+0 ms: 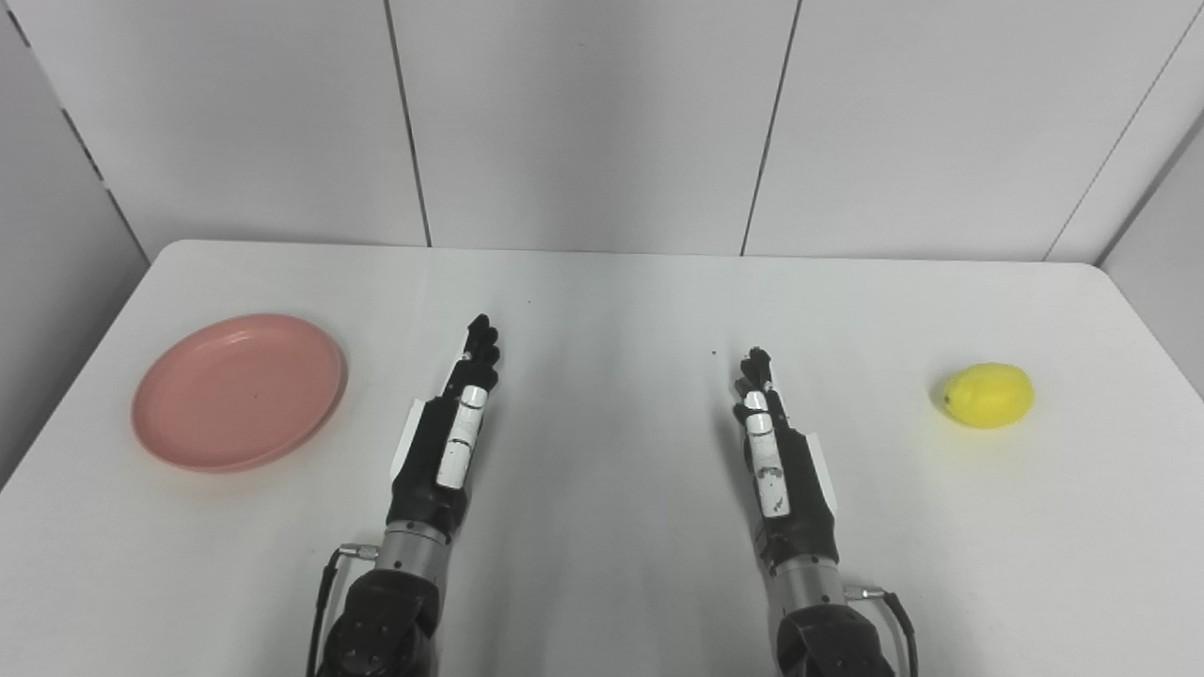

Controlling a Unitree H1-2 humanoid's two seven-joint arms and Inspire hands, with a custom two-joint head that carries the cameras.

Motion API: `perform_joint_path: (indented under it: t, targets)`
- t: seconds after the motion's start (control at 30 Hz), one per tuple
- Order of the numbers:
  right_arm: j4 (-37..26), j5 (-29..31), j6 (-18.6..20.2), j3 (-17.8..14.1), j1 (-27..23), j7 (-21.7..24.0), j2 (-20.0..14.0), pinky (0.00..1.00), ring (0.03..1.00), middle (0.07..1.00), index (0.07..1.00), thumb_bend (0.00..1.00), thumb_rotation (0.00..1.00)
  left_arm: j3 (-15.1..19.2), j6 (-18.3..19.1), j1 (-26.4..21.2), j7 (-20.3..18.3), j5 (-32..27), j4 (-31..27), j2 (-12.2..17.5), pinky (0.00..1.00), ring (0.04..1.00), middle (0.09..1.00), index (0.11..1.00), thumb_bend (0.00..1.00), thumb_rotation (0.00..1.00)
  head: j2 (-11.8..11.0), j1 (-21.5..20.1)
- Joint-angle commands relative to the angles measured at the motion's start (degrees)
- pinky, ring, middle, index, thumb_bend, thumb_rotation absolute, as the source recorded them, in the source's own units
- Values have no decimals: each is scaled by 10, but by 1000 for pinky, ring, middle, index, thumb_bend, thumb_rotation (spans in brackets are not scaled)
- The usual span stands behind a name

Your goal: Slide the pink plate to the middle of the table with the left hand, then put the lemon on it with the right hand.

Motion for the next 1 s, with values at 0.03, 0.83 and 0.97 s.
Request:
perform_joint_path:
  t: [0.03,0.83,0.97]
  targets:
    - [-1,5,-33,1,-8,2,7,1000,1000,1000,1000,718,1000,-1,-20,27,-7,-10,38,-3,1000,1000,1000,1000,693,1000,0,-1]
    - [-4,3,-38,5,-3,1,8,1000,1000,1000,1000,708,1000,-6,11,30,-10,-5,27,3,1000,1000,1000,1000,678,1000,-6,-6]
    - [0,2,-40,4,-5,1,8,1000,1000,1000,1000,705,1000,-5,7,28,-8,-1,33,3,1000,1000,1000,1000,662,1000,-6,-7]
